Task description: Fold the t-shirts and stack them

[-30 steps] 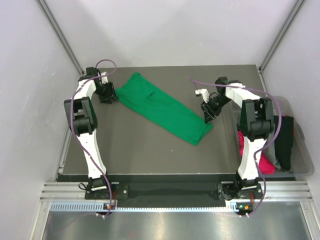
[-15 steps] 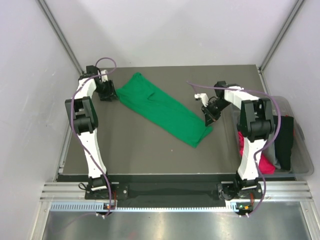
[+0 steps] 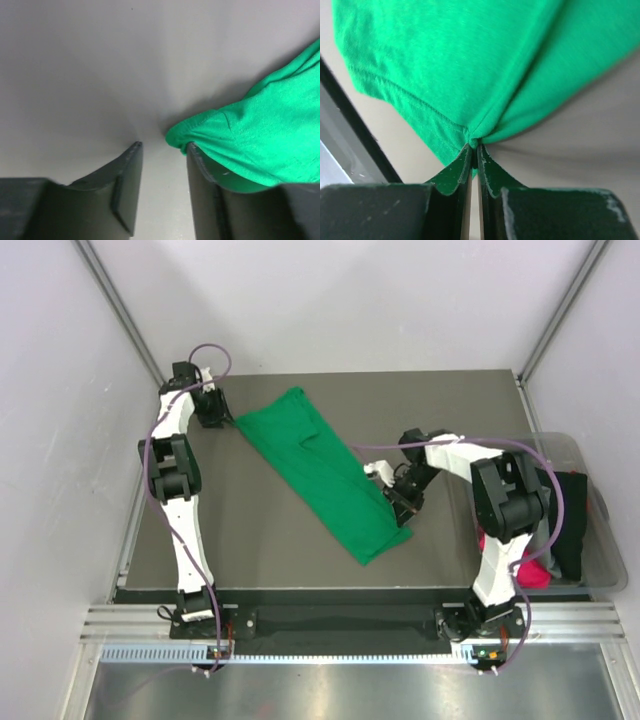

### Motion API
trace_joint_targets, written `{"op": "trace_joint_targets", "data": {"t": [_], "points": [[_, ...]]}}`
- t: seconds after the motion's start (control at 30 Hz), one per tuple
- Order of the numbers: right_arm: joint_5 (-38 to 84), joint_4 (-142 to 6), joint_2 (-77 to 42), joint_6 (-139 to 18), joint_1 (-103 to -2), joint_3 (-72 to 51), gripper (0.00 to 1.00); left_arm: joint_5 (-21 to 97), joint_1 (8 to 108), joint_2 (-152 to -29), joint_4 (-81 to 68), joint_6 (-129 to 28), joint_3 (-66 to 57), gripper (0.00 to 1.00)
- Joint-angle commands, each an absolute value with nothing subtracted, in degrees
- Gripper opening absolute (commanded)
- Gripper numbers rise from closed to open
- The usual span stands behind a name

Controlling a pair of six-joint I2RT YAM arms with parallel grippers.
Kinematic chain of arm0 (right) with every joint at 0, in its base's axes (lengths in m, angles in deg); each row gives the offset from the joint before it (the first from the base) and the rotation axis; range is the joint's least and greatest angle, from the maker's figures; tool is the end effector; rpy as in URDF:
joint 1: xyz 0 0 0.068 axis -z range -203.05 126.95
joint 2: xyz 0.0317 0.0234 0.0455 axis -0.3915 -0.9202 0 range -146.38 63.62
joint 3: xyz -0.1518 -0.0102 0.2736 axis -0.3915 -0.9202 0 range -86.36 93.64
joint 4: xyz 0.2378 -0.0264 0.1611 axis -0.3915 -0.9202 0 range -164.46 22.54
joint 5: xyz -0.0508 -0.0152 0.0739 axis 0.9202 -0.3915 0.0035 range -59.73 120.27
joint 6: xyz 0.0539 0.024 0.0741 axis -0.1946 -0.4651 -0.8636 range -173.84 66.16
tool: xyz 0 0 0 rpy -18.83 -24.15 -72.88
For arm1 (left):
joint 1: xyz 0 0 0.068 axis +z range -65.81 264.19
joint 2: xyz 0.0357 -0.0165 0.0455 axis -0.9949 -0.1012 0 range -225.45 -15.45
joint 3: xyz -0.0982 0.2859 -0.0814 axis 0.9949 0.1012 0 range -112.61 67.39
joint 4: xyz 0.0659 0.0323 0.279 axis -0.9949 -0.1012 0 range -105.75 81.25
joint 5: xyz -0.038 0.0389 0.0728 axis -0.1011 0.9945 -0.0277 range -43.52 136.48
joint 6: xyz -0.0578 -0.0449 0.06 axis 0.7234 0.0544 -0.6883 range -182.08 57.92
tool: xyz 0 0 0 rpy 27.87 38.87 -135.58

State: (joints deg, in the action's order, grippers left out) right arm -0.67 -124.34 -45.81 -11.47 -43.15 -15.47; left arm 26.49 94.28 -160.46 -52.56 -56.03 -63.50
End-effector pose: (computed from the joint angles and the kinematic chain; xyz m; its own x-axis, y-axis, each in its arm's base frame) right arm 0.3221 0.1649 0.1311 -0.5227 -0.8068 -0.2752 -0.8142 0.3768 0.4417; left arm 0.6276 0.0820 0.1494 -0.8312 -0.2484 -0.4974 -0.0738 0.9360 -0.3441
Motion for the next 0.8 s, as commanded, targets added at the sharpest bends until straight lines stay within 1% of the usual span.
{"op": "trace_joint_targets", "data": {"t": [0.0, 0.13, 0.17, 0.2, 0.23, 0.27, 0.3, 0.47, 0.6, 0.77], "points": [[-3.56, -125.12, -43.08, -12.97, -47.03, -15.26, 0.06, 25.84, 94.48, -163.19, -52.52, -56.63, -65.32, 0.44], [-4.88, -124.41, -43.52, -14.73, -49.76, -14.55, 0.06, 23.55, 94.21, -164.86, -52.17, -56.89, -66.99, 0.30], [-5.41, -124.24, -43.61, -15.34, -50.03, -14.47, 0.06, 23.19, 94.21, -165.39, -52.08, -56.80, -67.34, 0.19], [-5.67, -123.71, -43.70, -15.69, -50.99, -14.55, 0.06, 23.10, 94.13, -165.83, -52.08, -56.80, -68.30, 0.15], [-5.85, -123.53, -43.79, -16.31, -51.43, -14.64, 0.06, 22.93, 93.95, -166.09, -51.82, -56.63, -68.66, 0.09], [-6.20, -123.27, -43.87, -16.57, -51.87, -14.64, 0.06, 22.75, 93.95, -166.70, -50.77, -56.37, -69.10, 0.09], [-6.46, -122.75, -44.13, -16.92, -52.75, -14.90, 0.07, 22.66, 93.95, -166.97, -49.98, -56.19, -69.80, 0.00], [-7.96, -120.99, -45.63, -18.86, -56.09, -14.73, 0.07, 23.10, 93.51, -169.69, -44.54, -53.56, -74.54, 0.00], [-8.31, -120.81, -48.52, -19.65, -59.60, -13.16, 0.07, 24.15, 92.28, -170.49, -39.00, -51.10, -75.77, 0.00], [-9.45, -121.07, -51.95, -20.18, -62.24, -9.73, 0.07, 31.69, 89.21, -171.72, -34.68, -51.70, -79.03, 0.00]]}}
